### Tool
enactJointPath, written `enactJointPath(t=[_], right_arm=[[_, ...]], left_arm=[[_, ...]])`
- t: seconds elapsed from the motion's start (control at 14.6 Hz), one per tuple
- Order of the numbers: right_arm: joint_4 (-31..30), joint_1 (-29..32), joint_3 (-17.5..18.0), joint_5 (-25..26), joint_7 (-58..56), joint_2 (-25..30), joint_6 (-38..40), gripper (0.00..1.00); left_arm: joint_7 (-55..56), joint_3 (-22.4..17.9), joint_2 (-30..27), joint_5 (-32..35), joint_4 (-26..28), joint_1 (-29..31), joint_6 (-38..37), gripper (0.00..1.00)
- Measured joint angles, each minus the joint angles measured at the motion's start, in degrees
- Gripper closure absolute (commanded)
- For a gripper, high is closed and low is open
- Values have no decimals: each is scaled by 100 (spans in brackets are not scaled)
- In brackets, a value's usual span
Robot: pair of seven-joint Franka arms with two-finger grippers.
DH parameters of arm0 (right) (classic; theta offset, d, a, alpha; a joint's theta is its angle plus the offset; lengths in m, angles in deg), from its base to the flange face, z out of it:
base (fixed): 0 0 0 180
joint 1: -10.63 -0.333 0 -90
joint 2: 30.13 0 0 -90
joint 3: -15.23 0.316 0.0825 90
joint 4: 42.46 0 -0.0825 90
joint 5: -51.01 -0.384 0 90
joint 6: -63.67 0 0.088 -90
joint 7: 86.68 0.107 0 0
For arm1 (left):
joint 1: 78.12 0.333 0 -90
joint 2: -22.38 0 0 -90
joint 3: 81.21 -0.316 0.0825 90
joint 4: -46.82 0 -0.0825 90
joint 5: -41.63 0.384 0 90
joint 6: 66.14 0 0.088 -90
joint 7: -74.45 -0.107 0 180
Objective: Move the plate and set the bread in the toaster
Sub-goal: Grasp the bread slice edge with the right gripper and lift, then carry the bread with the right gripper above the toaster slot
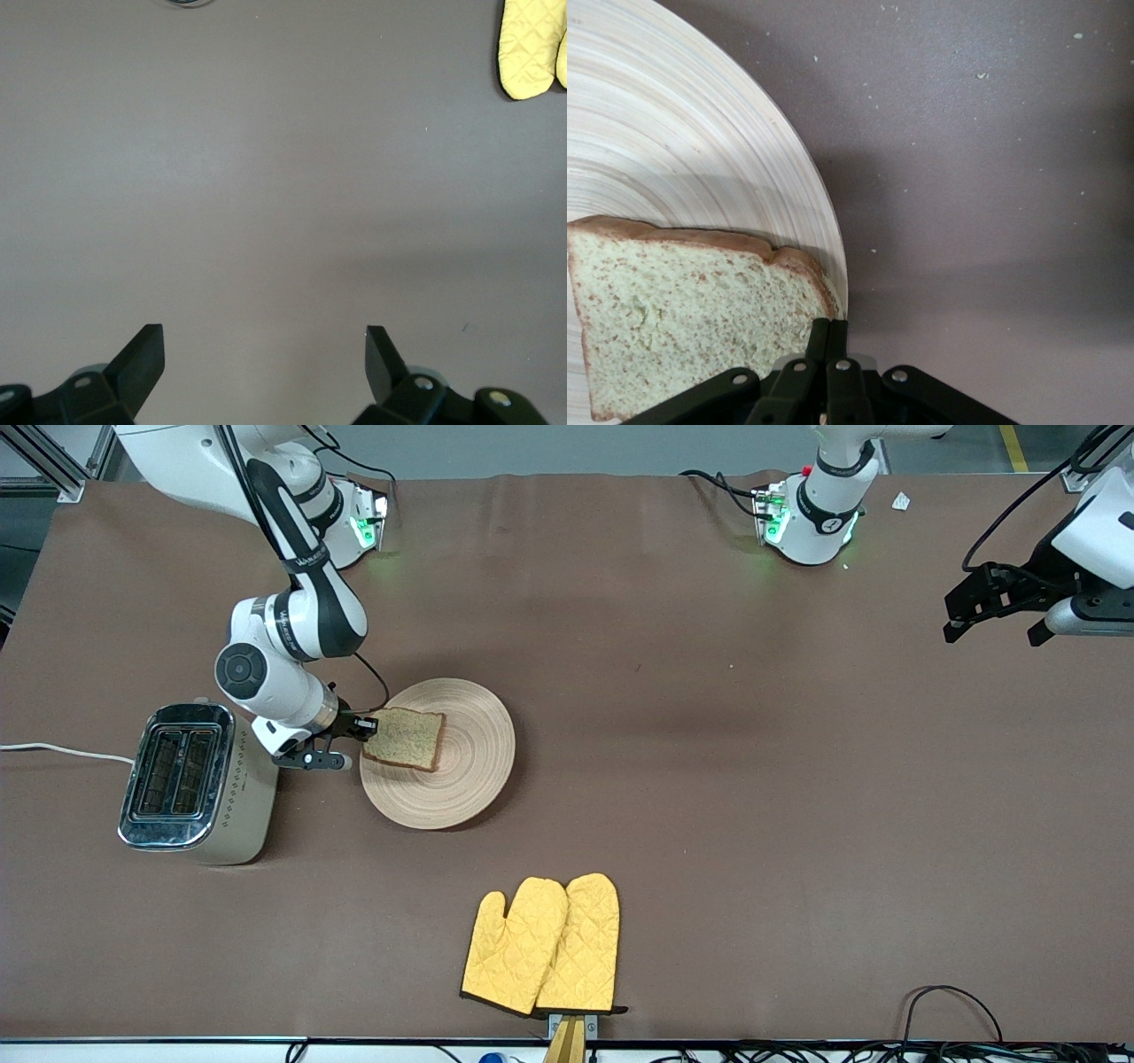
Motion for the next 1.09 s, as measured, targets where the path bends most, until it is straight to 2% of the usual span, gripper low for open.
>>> enactJointPath(t=[0.55, 0.68, 0.82, 1.09], right_arm=[[47, 0, -1, -1, 0, 5, 53, 100], [197, 5, -12, -1, -1, 13, 328, 100], [639, 126, -48, 0, -38, 32, 1124, 100], [2048, 842, -124, 89, -699, 179, 3100, 100]], left_arm=[[-1, 0, 0, 0, 0, 0, 0, 0], [-1, 0, 0, 0, 0, 0, 0, 0], [-1, 0, 0, 0, 0, 1, 0, 0], [-1, -1, 0, 0, 0, 2, 0, 0]])
